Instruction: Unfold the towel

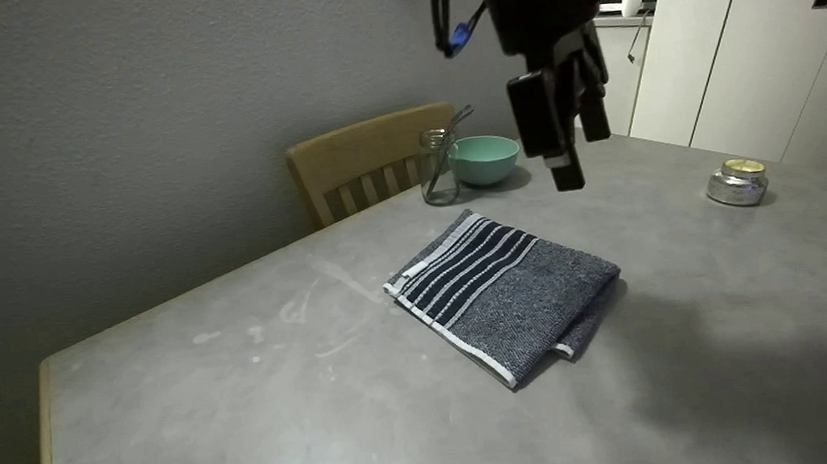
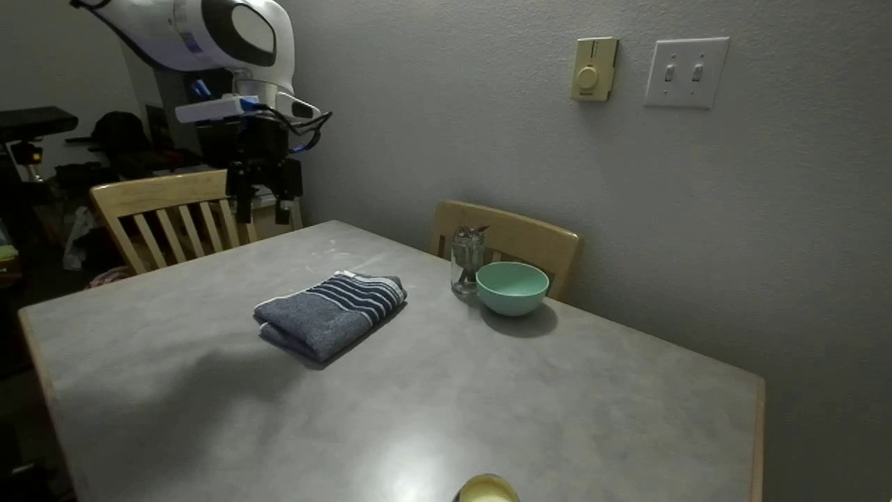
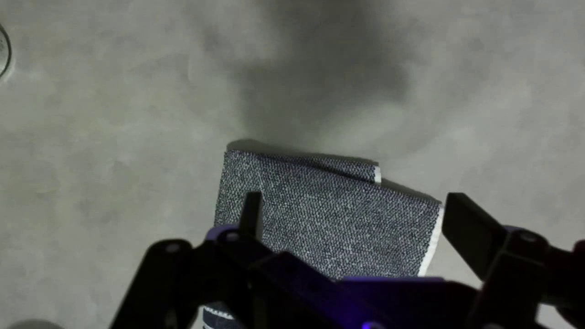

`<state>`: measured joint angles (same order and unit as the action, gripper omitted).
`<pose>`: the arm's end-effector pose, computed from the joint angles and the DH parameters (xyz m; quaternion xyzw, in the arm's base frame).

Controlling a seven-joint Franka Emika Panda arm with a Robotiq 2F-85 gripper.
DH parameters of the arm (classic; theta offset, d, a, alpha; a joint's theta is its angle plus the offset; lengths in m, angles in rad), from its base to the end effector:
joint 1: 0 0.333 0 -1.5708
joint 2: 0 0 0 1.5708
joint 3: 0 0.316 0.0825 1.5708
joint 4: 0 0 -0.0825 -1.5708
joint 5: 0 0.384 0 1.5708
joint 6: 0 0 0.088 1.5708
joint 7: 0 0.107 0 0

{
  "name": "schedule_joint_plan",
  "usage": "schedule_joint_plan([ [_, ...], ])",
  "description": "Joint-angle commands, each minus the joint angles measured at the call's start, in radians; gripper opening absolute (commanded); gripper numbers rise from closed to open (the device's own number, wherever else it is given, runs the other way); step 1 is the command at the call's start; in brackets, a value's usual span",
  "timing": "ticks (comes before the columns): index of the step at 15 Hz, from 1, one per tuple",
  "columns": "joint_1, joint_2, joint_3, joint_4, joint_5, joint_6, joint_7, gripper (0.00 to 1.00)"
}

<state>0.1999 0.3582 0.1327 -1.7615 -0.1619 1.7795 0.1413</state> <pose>0.5795 0.1796 0.3419 0.9769 0.1234 -0.1500 0.0894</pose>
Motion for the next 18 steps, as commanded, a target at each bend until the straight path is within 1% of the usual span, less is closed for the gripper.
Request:
schedule_joint_plan([
  [1, 0.012, 0.026, -0.005, 0.028, -0.001, -0.013, -0.001, 1.0],
  [6, 0.014, 0.064, -0.004, 0.075, -0.002, -0.03, -0.017, 1.0],
  [10, 0.036, 0.16, 0.005, 0.148, -0.013, -0.046, -0.056, 1.0],
  [16, 0.09, 0.321, 0.002, 0.306, -0.043, -0.143, -0.125, 1.0],
  [17, 0.084, 0.271, 0.002, 0.23, -0.021, -0.091, -0.091, 1.0],
  [18, 0.089, 0.293, 0.002, 0.254, -0.026, -0.102, -0.096, 1.0],
])
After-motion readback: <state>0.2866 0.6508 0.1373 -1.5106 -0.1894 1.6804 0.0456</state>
